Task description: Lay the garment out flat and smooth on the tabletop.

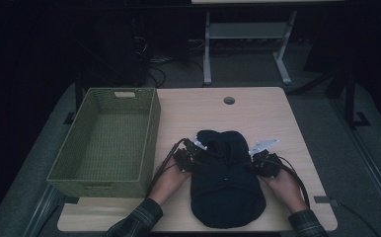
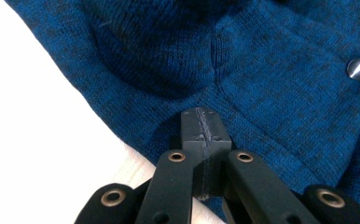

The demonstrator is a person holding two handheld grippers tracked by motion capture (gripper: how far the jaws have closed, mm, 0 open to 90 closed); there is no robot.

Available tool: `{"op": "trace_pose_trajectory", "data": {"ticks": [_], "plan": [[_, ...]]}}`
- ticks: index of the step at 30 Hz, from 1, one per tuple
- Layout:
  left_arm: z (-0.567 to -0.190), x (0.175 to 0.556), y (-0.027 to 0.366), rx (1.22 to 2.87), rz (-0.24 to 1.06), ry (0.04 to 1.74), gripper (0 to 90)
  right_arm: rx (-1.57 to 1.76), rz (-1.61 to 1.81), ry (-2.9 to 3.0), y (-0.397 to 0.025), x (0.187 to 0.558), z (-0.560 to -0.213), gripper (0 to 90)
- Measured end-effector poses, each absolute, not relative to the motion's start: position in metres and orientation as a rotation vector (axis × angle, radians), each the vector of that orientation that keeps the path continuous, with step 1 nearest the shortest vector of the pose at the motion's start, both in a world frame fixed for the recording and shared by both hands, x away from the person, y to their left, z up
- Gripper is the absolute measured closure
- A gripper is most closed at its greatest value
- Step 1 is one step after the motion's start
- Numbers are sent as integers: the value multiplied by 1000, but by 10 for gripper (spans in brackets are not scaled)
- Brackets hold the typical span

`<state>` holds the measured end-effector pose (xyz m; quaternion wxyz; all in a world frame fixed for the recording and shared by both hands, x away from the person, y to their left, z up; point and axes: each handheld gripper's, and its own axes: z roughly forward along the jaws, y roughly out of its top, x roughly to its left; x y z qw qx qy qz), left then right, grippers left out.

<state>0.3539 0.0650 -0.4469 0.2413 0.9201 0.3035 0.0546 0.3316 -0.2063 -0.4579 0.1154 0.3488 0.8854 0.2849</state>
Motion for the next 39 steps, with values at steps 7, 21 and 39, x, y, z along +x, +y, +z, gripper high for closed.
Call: {"op": "trace_pose_trajectory", "data": {"ticks": [7, 21, 39], "plan": [[-446, 342, 64, 2525, 115, 812, 900, 1039, 814, 2592, -210, 318, -457, 900], [-440, 335, 70, 2493, 54, 783, 900, 1028, 1006, 2552, -229, 307, -441, 900], [-417, 397, 69, 2345, 165, 905, 900, 1078, 1122, 2461, -232, 377, -423, 900]]}}
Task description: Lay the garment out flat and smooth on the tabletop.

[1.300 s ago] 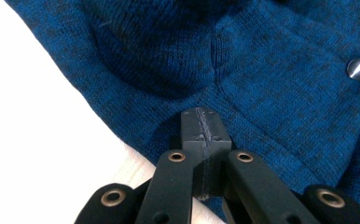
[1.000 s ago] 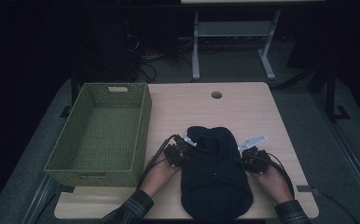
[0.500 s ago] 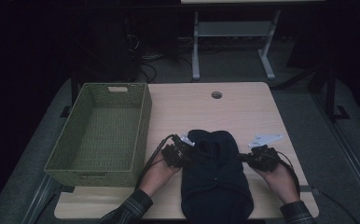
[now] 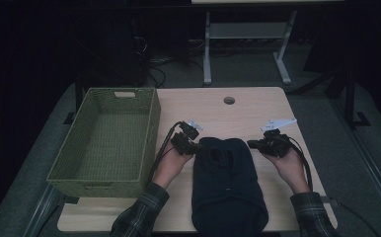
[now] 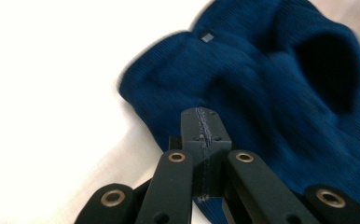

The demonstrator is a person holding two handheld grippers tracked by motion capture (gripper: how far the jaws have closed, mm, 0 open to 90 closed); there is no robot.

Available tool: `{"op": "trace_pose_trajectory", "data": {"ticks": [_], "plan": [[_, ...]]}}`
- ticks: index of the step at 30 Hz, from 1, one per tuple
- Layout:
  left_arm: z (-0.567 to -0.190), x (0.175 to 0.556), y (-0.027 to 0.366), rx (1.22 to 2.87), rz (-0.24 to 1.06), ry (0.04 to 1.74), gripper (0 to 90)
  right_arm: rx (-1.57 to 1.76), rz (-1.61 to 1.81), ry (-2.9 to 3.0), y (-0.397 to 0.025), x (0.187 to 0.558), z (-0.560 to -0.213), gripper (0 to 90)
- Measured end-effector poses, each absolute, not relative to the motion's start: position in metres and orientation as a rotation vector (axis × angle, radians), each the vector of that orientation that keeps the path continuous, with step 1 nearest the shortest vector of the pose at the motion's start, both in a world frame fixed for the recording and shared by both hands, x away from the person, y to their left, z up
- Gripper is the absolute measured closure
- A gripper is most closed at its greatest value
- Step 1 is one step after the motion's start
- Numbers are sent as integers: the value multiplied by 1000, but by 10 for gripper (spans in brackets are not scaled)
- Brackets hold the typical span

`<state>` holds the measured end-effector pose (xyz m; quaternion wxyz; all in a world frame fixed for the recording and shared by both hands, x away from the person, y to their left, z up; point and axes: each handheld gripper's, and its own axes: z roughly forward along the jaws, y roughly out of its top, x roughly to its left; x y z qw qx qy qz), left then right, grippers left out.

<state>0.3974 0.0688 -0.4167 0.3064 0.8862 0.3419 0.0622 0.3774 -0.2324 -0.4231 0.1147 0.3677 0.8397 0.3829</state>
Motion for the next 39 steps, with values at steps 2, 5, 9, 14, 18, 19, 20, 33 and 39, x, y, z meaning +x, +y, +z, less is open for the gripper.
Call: {"op": "trace_pose_trajectory", "data": {"ticks": [2, 5, 9, 14, 18, 19, 20, 33, 39], "plan": [[-423, 406, 67, 2338, 159, 926, 900, 1090, 1123, 2471, -229, 385, -426, 900], [-437, 416, 64, 2342, 136, 946, 900, 1086, 1117, 2485, -222, 395, -436, 900], [-449, 422, 59, 2378, 141, 947, 900, 1107, 1048, 2531, -214, 404, -454, 900], [-450, 420, 56, 2419, 164, 931, 900, 1110, 977, 2543, -213, 407, -461, 900], [-451, 420, 57, 2419, 175, 926, 900, 1113, 937, 2535, -218, 404, -463, 900], [-451, 420, 57, 2414, 175, 927, 900, 1117, 935, 2535, -219, 404, -463, 900], [-451, 420, 58, 2414, 169, 928, 900, 1124, 936, 2536, -219, 404, -463, 900], [-430, 435, 75, 2268, 214, 935, 586, 1105, 1086, 2483, -220, 417, -435, 581], [-437, 444, 78, 2233, 226, 937, 464, 1133, 1116, 2458, -223, 431, -448, 510]]}}
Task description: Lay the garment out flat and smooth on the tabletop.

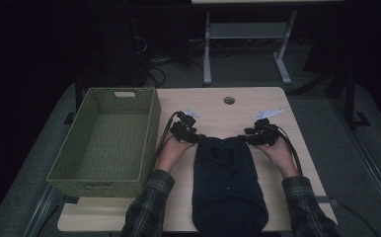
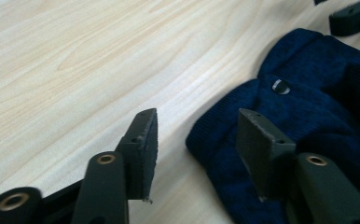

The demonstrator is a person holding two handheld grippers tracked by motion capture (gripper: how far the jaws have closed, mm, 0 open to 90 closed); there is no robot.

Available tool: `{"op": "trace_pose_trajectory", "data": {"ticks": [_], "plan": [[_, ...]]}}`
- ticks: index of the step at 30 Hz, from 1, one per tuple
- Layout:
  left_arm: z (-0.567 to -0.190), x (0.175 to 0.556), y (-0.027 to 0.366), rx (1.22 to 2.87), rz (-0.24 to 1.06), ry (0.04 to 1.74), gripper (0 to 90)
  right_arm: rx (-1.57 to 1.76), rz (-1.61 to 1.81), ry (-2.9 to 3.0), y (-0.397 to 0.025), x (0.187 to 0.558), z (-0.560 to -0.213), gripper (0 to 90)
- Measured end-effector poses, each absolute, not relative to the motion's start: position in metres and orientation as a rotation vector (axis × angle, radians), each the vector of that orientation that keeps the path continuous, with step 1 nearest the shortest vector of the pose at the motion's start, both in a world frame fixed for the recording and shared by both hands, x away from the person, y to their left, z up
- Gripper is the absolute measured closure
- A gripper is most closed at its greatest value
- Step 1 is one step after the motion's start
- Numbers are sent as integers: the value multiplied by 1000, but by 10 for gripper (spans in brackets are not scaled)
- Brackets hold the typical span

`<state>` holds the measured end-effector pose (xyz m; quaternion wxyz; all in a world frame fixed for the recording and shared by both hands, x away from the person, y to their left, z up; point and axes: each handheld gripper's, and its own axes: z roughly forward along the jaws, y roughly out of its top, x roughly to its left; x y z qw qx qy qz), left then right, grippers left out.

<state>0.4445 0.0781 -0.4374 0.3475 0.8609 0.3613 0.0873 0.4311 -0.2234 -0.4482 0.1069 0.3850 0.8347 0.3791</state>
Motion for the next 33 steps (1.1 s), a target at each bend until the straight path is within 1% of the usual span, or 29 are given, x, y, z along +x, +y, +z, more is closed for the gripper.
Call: {"op": "trace_pose_trajectory", "data": {"ticks": [5, 9, 15, 18, 20, 21, 22, 25, 26, 29, 32, 33], "plan": [[-447, 448, 77, 2243, 183, 925, 384, 1156, 1140, 2475, -225, 436, -458, 481], [-454, 451, 73, 2281, 173, 900, 360, 1149, 1145, 2495, -224, 438, -465, 479], [-461, 453, 74, 2294, 172, 906, 308, 1135, 1155, 2523, -224, 441, -474, 487], [-463, 454, 75, 2293, 162, 887, 316, 1110, 1151, 2524, -225, 440, -474, 501], [-463, 453, 74, 2294, 161, 877, 333, 1095, 1141, 2527, -223, 438, -474, 551], [-463, 453, 74, 2295, 155, 869, 347, 1077, 1141, 2528, -222, 438, -474, 574], [-462, 453, 74, 2298, 147, 853, 382, 1081, 1139, 2538, -221, 437, -474, 613], [-463, 452, 74, 2287, 111, 824, 504, 1078, 1158, 2548, -222, 437, -474, 669], [-463, 452, 74, 2289, 95, 802, 571, 1082, 1169, 2551, -222, 437, -474, 688], [-463, 451, 74, 2287, 76, 791, 673, 1084, 1172, 2560, -221, 436, -474, 737], [-463, 452, 74, 2284, 52, 800, 752, 1102, 1161, 2565, -219, 436, -473, 774], [-463, 452, 74, 2283, 42, 810, 765, 1104, 1159, 2566, -219, 436, -473, 782]]}}
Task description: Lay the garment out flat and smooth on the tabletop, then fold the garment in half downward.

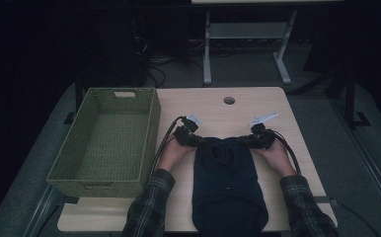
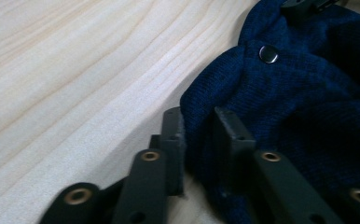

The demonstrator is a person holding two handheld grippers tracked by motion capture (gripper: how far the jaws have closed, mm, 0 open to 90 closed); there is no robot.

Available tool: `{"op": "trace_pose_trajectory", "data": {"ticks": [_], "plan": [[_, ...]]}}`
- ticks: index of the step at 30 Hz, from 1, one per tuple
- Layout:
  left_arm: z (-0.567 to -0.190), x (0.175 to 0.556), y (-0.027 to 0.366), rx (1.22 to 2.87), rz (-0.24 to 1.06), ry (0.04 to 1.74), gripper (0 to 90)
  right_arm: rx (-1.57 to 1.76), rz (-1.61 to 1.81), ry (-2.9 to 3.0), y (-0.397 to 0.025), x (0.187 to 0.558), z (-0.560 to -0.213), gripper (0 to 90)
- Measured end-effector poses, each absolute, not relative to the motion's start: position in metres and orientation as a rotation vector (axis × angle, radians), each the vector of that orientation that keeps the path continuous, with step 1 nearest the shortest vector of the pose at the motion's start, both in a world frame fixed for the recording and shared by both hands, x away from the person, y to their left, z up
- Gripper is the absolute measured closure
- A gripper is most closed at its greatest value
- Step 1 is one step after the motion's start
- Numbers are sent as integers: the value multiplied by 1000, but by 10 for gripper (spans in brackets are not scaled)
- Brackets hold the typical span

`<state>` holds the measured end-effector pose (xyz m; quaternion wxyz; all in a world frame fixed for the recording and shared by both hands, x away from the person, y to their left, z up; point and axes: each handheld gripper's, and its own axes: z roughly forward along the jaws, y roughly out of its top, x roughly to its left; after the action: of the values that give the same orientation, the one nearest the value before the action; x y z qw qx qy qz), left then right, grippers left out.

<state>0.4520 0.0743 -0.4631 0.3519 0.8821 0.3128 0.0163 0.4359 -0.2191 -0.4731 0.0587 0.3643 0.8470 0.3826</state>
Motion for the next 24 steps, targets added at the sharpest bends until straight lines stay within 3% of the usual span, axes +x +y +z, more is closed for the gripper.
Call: {"op": "trace_pose_trajectory", "data": {"ticks": [13, 24], "plan": [[-459, 449, 70, 2290, 56, 869, 785, 1122, 1116, 2562, -215, 435, -469, 806], [-430, 453, 76, 2238, 99, 873, 794, 1100, 1138, 2496, -215, 433, -451, 812]]}}
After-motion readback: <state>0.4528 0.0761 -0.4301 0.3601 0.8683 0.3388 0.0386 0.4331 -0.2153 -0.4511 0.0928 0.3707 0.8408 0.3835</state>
